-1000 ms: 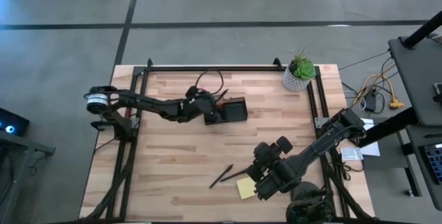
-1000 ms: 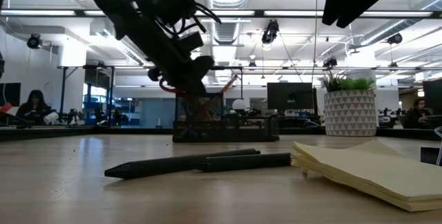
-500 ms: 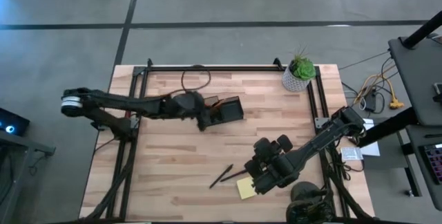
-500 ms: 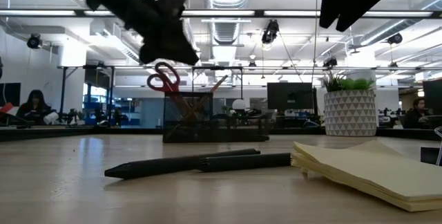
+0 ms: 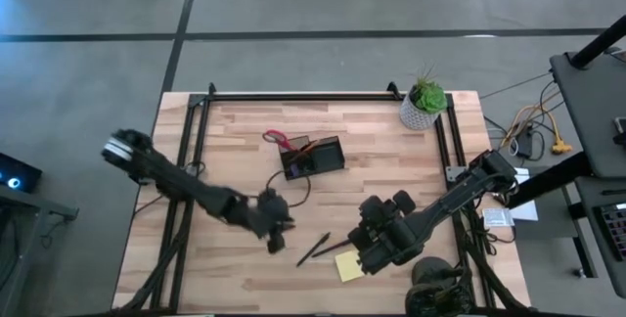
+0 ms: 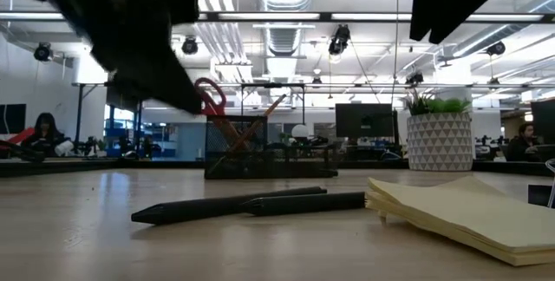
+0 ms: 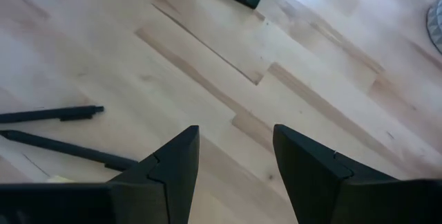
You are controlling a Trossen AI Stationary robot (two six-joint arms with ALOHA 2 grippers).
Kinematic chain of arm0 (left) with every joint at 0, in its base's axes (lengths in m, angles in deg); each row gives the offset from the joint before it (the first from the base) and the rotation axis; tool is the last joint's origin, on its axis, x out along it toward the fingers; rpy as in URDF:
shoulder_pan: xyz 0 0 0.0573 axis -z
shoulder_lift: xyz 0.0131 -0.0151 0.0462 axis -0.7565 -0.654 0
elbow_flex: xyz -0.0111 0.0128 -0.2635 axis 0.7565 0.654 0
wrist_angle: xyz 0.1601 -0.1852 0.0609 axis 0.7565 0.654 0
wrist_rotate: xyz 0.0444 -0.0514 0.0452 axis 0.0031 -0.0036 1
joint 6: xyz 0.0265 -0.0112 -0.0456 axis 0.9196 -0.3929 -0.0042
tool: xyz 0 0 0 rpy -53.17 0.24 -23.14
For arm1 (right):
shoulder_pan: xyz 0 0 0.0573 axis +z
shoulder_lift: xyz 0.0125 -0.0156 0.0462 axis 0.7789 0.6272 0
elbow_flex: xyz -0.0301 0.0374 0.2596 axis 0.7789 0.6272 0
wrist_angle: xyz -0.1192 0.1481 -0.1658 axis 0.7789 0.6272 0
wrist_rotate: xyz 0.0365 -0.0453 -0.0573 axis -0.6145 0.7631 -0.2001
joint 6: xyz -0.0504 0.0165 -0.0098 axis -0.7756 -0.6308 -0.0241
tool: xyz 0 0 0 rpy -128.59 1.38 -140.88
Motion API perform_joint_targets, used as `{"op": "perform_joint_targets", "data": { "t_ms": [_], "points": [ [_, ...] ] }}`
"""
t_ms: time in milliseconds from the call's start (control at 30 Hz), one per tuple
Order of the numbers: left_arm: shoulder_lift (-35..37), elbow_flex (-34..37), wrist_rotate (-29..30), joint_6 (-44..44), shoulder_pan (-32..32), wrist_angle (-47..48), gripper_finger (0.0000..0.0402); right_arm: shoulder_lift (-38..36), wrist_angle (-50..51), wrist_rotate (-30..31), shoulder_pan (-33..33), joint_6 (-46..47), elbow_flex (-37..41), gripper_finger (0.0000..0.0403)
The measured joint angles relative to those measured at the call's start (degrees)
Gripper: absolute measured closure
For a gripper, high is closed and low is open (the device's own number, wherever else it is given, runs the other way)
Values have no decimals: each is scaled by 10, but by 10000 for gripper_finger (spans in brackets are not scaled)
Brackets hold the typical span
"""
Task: Pick and place office supplies into organizer
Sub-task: Put the top pen into the top left section of the desk organizer
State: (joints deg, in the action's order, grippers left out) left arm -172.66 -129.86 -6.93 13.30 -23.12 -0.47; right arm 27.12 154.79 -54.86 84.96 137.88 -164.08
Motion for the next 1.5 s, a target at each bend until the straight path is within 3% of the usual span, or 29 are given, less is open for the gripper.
{"op": "perform_joint_targets", "data": {
  "t_ms": [167, 367, 533, 700, 933, 1133, 1500],
  "points": [
    [-75, -64, -1, -102, 37, -9, 291, 0, 1, -6, 0, 2, 1, 223],
    [-138, -158, 6, -111, 62, 38, 239, 0, 0, -22, 9, 4, 2, 223],
    [-209, -247, 39, -141, 80, 184, 235, 0, 1, -23, 25, 36, 2, 223],
    [-259, -295, 40, -179, 89, 193, 234, 0, 1, -23, 45, 72, 5, 223],
    [-278, -286, 42, -212, 88, 202, 234, 0, 1, -23, 66, 113, 11, 222],
    [-276, -272, 37, -206, 82, 196, 266, 0, 1, -23, 70, 115, 16, 222],
    [-300, -271, 37, -148, 77, 200, 389, 1, 0, -21, 69, 108, 25, 222]
  ]
}}
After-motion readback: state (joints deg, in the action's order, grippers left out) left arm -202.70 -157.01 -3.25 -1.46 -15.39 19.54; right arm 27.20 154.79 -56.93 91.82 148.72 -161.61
